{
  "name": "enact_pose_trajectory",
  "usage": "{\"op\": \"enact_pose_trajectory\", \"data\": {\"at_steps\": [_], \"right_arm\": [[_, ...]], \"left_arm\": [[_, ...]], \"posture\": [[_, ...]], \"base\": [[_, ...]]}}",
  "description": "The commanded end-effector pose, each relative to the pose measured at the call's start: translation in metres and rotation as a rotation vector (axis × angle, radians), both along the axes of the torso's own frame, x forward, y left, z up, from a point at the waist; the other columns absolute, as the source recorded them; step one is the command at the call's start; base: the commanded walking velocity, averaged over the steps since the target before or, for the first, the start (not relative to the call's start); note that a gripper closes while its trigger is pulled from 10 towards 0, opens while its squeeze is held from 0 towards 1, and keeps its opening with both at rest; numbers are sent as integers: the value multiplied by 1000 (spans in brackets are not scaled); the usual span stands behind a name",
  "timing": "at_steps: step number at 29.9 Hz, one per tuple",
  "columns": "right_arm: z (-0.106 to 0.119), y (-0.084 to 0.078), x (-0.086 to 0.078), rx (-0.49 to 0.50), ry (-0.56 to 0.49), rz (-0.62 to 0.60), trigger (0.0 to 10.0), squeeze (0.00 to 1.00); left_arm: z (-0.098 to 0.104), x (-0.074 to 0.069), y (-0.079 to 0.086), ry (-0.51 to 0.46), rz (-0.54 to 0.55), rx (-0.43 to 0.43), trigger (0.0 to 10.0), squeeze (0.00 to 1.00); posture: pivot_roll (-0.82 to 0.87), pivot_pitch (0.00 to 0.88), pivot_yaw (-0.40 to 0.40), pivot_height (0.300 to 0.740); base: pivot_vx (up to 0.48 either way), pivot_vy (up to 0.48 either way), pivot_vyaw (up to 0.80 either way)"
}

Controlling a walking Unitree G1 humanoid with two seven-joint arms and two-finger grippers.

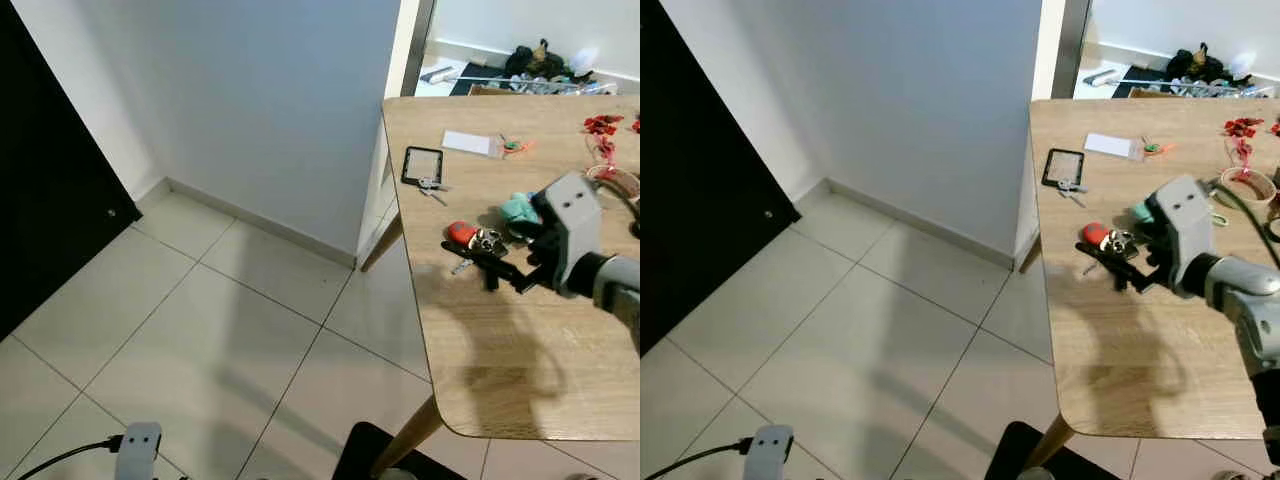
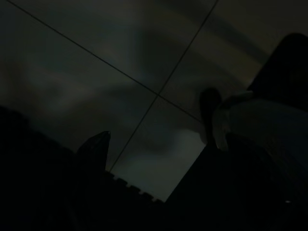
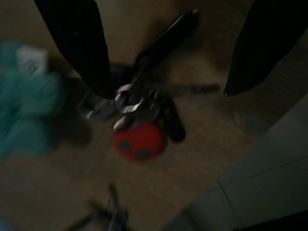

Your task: Hang keys on a hook

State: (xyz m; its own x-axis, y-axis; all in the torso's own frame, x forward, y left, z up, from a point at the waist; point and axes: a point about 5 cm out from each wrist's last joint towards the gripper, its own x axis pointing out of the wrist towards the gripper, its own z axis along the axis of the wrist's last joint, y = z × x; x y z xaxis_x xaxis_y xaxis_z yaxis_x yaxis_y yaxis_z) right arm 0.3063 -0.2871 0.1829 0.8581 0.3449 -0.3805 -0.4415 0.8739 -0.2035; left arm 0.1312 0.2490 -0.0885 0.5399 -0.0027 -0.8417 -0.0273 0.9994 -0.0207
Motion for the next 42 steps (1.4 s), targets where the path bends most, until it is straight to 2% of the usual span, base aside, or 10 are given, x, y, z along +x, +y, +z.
{"op": "enact_pose_trajectory", "data": {"at_steps": [1,4,7,12,15,20,28,33,38,42], "right_arm": [[-11,4,-2,25,48,-19,10000,0],[-19,11,1,93,43,-50,10000,0],[-19,25,7,182,-22,-62,10000,0],[-22,38,11,236,-64,-88,10000,0],[-29,44,14,250,-60,-155,10000,0],[-35,44,15,229,-30,-180,10000,0],[-14,39,17,260,-160,-175,10000,0],[-6,38,15,293,-181,-171,10000,0],[-5,35,15,292,-171,-188,10000,0],[-12,29,17,284,-129,-258,10000,0]], "left_arm": [[-5,-10,-4,40,-17,-6,10000,0],[-5,-11,-5,43,-33,-4,10000,0],[-5,-10,-5,42,-38,-3,10000,0],[-5,-9,-6,42,-52,-3,10000,0],[-5,-9,-7,43,-61,-4,10000,0],[-6,-12,-8,49,-70,-4,10000,0],[-7,-16,-9,60,-70,-6,10000,0],[-8,-15,-11,58,-78,-11,10000,0],[-8,-14,-12,57,-83,-11,10000,0],[-7,-13,-12,55,-90,-10,10000,0]], "posture": [[-147,119,79,740],[-152,121,82,740],[-155,123,82,740],[-157,125,85,740],[-155,134,90,740],[-153,140,88,740],[-155,146,86,740],[-155,146,86,740],[-155,146,86,740],[-159,147,87,740]], "base": [[0,0,0],[0,0,0],[0,0,0],[0,0,0],[0,0,0],[0,0,0],[0,0,0],[0,0,0],[0,0,0],[0,0,0]]}}
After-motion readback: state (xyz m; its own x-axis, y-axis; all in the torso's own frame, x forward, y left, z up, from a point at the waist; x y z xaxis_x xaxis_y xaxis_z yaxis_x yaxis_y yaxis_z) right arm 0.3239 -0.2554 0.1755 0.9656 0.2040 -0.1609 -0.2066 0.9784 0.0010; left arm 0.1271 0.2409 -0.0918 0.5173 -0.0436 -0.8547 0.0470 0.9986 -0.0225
